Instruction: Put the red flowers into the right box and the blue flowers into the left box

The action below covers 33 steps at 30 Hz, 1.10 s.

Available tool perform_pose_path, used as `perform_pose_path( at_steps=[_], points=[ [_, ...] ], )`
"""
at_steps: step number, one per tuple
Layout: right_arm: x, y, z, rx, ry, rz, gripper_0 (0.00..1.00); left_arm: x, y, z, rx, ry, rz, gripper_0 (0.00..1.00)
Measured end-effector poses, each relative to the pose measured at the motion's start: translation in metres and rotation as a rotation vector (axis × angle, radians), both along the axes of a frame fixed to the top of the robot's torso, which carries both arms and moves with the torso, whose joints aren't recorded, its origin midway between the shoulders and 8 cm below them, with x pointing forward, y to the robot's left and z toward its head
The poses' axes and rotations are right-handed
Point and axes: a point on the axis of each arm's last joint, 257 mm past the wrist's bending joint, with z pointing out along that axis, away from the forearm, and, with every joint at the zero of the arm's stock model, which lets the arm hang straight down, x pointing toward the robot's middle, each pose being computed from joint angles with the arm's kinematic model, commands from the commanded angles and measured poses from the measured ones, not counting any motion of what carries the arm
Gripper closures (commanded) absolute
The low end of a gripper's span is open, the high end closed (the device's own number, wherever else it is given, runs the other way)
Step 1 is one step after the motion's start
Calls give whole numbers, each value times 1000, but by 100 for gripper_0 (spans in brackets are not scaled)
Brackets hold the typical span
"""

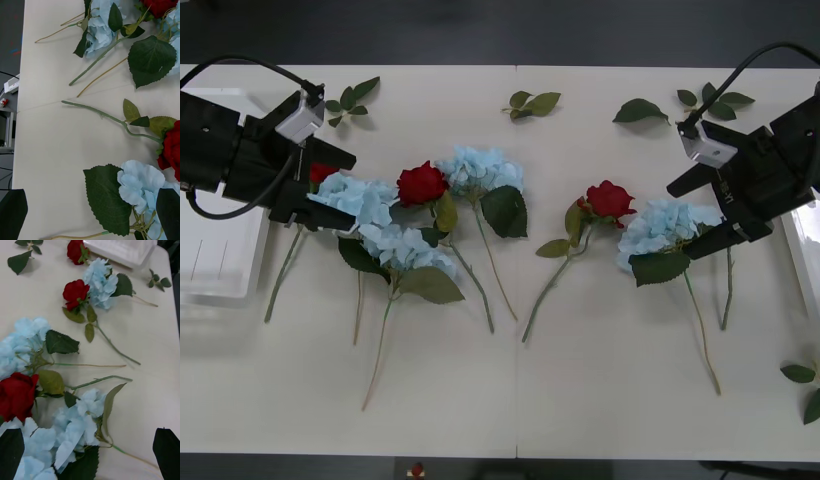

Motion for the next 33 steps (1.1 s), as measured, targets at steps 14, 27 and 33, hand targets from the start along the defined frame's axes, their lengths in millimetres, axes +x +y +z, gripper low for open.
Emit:
perform_pose_path(
  at_steps=[14, 27, 33],
  points=[
    [-21, -31, 29, -101, 528, -564, 0, 31, 74, -19, 179, 218, 523, 0],
    [0, -130, 21, -220, 635, -1201, 0, 40, 102, -40, 197, 344, 814, 0],
    [15, -158, 6, -175, 633, -1347, 0, 42, 122, -54, 218, 376, 888, 0]
  ],
)
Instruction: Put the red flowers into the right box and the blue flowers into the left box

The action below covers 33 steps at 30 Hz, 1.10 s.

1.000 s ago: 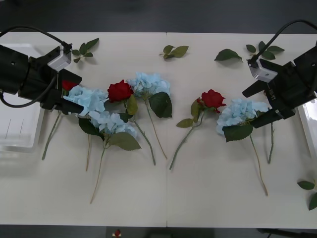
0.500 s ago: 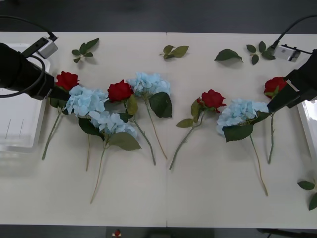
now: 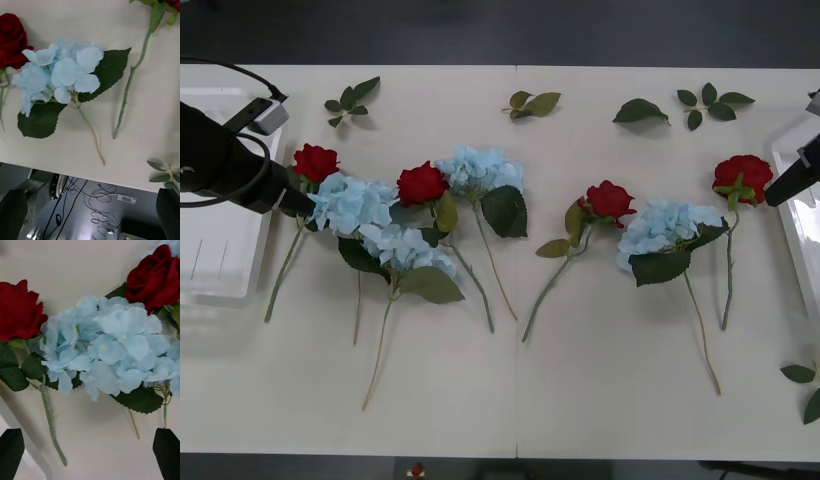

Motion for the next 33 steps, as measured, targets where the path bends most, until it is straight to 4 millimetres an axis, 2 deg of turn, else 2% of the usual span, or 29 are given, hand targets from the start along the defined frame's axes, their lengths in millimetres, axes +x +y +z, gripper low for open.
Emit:
perform_pose_path(
  at_steps=[5, 11, 19, 25, 33],
  points=[
    [10, -20, -29, -20, -20, -69, 0, 2, 22, -13, 69, 12, 34, 0],
    [19, -35, -59, -76, -35, -92, 0, 2, 30, -28, 131, 47, 18, 0],
    [38, -22, -78, -52, -63, -109, 0, 20, 52, -35, 179, 35, -28, 0],
    [51, -22, -90, -74, -101, -110, 0, 23, 54, -45, 179, 42, -17, 0],
    [52, -27, -117, -72, -144, -97, 0, 21, 51, -59, 199, 46, -36, 0]
  ],
)
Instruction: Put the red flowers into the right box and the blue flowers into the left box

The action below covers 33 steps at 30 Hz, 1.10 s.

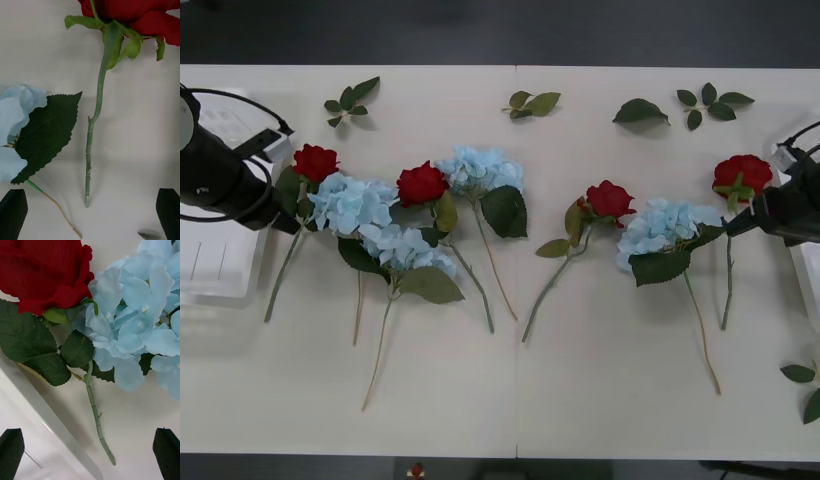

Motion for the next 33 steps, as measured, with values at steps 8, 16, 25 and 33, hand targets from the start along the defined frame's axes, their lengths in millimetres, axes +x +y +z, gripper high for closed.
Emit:
perform_pose_path(
  at_steps=[8, 16, 25, 33],
  points=[
    [0, -14, -16, -33, -31, 2, 0, -2, -12, -27, 19, -2, -43, 0],
    [10, 0, -25, -31, -63, 18, 0, -5, -9, -33, 25, 11, -40, 0],
    [26, 17, -32, -19, -113, 32, 0, -7, -19, -51, -6, 42, -19, 0],
    [24, 9, -39, -47, -119, 33, 0, -6, -22, -52, -11, 38, -23, 0]
  ],
)
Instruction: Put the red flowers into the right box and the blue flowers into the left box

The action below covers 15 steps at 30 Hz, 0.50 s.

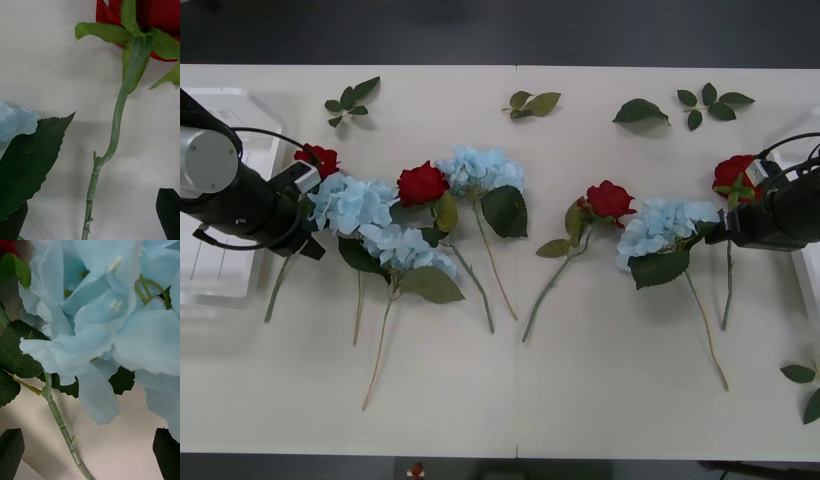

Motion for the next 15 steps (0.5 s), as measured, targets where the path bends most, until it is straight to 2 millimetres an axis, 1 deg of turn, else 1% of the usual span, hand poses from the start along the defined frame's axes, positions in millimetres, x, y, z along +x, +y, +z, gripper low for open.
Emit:
perform_pose_path(
  at_steps=[8, 11, 15],
  points=[
    [-2, -9, -7, -25, 6, -5, 0, 7, 0, 2, 0, -27, 2, 0],
    [4, -5, -12, -23, -12, 1, 0, 6, 1, -1, 3, -23, 6, 0],
    [5, 3, -18, -15, -10, 6, 0, 5, -2, -11, -7, -8, 19, 0]
  ],
)
